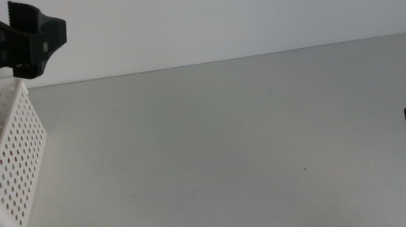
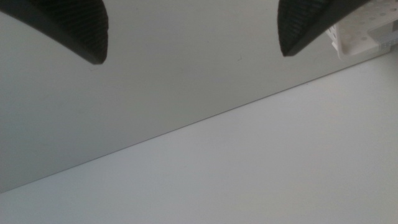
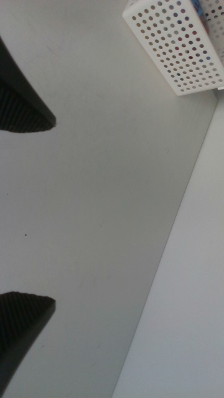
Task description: Use arms to grab the bottles and put them into the dustbin to the left of the table.
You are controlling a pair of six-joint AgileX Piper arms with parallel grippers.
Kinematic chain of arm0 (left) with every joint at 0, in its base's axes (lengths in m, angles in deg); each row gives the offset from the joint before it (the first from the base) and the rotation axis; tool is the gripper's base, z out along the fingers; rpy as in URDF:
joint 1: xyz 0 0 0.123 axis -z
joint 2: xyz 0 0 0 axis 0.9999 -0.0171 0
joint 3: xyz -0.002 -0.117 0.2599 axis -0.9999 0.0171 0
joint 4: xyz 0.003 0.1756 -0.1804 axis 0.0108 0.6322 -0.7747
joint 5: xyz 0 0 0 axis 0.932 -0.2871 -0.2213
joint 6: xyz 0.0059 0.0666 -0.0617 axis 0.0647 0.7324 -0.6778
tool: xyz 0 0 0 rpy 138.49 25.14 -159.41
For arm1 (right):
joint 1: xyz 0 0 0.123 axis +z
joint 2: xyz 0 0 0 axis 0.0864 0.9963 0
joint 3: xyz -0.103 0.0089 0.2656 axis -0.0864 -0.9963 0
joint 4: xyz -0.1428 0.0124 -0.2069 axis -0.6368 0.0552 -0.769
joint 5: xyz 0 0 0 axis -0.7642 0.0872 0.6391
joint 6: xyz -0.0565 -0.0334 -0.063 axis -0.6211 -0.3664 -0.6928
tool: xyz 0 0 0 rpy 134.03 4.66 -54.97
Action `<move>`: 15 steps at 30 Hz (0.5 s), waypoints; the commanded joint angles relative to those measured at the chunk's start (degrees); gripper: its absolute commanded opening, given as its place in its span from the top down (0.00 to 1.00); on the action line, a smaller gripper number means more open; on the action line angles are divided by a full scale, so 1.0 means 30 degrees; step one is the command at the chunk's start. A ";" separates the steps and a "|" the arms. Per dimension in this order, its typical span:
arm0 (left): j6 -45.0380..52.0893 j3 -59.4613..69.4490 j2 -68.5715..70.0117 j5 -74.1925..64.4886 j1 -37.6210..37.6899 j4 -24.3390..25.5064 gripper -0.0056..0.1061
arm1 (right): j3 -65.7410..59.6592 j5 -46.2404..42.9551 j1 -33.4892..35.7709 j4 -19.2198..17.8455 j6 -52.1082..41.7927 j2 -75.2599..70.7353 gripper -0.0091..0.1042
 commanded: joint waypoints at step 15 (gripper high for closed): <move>-0.0191 -0.0195 0.4251 0.1642 -0.0039 0.0018 0.11 | -0.0501 -0.1429 -0.5233 0.4934 -0.0179 -0.3159 0.34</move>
